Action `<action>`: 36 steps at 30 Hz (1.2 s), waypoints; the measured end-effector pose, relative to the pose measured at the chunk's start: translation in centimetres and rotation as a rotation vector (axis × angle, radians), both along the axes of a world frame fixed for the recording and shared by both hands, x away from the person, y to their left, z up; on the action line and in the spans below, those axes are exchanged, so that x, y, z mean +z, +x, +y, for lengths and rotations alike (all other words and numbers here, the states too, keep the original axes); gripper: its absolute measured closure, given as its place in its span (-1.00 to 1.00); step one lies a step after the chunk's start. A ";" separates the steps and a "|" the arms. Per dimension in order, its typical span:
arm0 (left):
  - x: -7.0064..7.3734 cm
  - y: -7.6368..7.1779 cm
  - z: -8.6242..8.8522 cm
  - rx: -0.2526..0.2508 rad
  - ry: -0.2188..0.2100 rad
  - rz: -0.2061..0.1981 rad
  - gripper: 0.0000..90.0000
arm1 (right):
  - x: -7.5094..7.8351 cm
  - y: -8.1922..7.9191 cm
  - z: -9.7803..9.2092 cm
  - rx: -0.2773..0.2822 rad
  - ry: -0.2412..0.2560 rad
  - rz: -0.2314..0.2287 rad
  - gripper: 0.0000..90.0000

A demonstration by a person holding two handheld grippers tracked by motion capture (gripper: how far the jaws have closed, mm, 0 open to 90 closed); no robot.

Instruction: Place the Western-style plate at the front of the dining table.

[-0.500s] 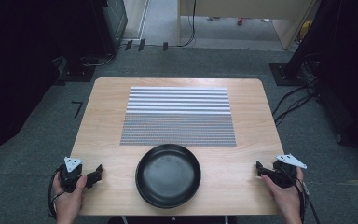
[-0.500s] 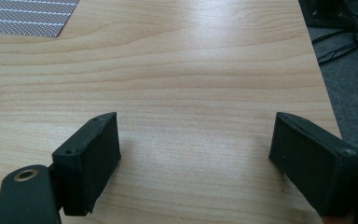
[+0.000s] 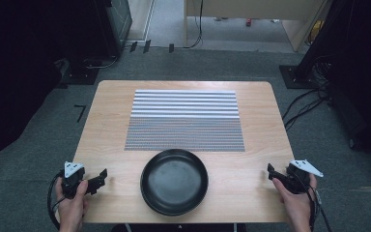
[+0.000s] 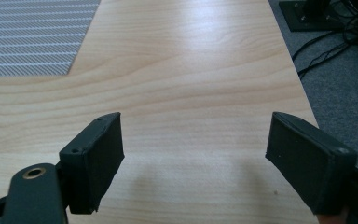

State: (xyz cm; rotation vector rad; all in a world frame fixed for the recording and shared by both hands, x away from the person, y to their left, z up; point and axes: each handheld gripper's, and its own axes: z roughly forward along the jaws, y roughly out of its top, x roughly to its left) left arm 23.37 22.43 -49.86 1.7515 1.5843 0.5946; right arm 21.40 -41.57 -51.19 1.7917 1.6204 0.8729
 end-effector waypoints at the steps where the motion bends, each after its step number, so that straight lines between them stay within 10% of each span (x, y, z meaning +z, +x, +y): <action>1: 0.1 0.0 -0.2 -0.004 -0.006 -0.001 -0.70 | 0.1 0.1 0.1 0.002 0.003 -0.001 -0.60; 16: 1.8 -0.9 -2.9 -0.071 -0.051 -0.033 -0.70 | 2.9 -0.4 2.8 0.010 0.129 -0.103 -0.54; 36: 2.9 -2.0 -6.3 -0.171 -0.076 -0.068 -0.70 | 4.8 -1.1 8.3 0.063 0.156 -0.172 -0.47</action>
